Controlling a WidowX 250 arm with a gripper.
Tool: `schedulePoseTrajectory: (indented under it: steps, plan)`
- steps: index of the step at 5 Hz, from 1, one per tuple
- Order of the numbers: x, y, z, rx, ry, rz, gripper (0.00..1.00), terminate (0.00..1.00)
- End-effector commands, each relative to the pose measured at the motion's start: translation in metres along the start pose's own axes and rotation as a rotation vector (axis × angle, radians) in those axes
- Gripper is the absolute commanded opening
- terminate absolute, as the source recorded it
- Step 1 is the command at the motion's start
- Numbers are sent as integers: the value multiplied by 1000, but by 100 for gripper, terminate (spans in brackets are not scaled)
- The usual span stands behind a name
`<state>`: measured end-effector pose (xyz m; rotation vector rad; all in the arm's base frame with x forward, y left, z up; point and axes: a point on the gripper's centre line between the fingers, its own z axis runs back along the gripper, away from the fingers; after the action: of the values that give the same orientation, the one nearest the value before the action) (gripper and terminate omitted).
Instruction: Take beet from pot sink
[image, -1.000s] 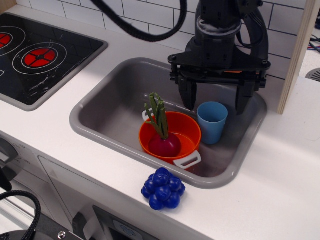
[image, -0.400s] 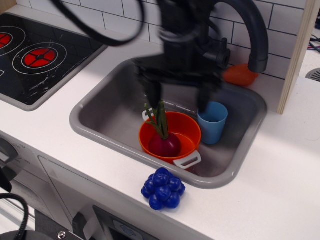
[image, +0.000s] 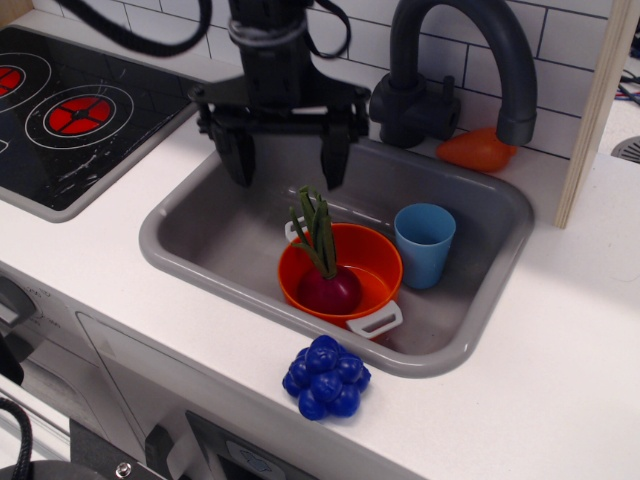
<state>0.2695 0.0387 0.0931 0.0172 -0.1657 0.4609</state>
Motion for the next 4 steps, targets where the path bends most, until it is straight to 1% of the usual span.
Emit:
schedulePoseTrajectory:
  steps: [1, 2, 3, 4]
  plan:
    - [-4, -12, -38, -30, -18, 60, 100, 0]
    - [-7, -14, -45, -23, 0, 55, 100, 0]
    - [-6, -16, -48, -17, 27, 56, 0, 0]
    - [-5, -18, -47, -20, 40, 69, 0, 0]
